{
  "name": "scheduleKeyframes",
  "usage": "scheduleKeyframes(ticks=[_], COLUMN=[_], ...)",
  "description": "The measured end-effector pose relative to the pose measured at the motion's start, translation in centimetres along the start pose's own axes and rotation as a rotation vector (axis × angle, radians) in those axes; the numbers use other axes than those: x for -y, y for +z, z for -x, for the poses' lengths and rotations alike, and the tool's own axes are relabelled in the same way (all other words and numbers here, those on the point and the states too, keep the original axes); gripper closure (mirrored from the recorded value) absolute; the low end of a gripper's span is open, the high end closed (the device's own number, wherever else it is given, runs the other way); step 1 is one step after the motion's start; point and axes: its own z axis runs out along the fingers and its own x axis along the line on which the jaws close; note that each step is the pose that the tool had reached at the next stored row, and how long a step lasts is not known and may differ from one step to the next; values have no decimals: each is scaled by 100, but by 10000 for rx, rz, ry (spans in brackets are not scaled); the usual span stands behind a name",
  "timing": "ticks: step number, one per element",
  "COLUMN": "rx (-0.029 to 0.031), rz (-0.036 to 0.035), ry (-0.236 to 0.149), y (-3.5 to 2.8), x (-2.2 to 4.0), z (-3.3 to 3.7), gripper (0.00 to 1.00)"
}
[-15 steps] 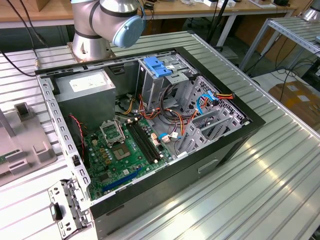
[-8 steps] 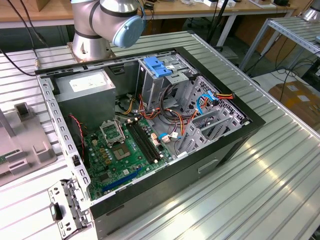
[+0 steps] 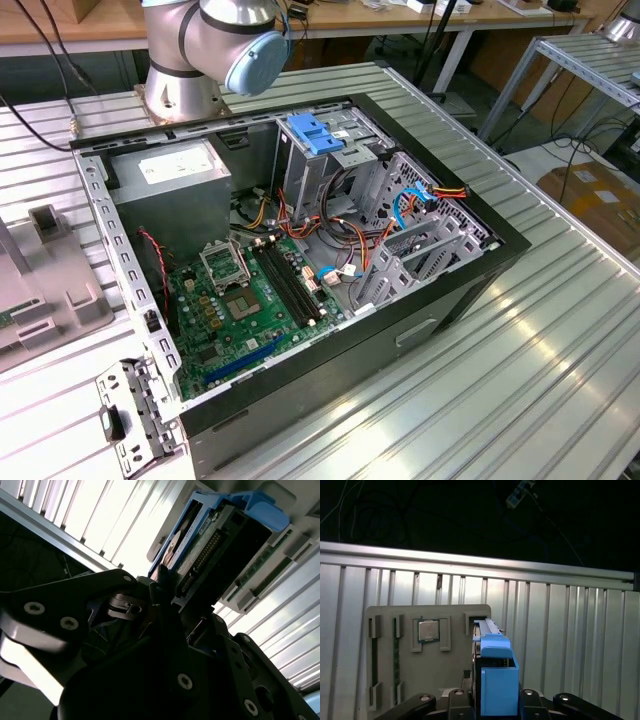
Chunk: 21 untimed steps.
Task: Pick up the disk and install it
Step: 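Pick up the disk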
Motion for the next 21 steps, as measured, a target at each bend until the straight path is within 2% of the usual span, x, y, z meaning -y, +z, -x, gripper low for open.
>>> scheduleKeyframes(ticks=[21], rx=[11], rz=[1], ry=[-1], y=[-53], x=[-3], z=[7], gripper=[64])
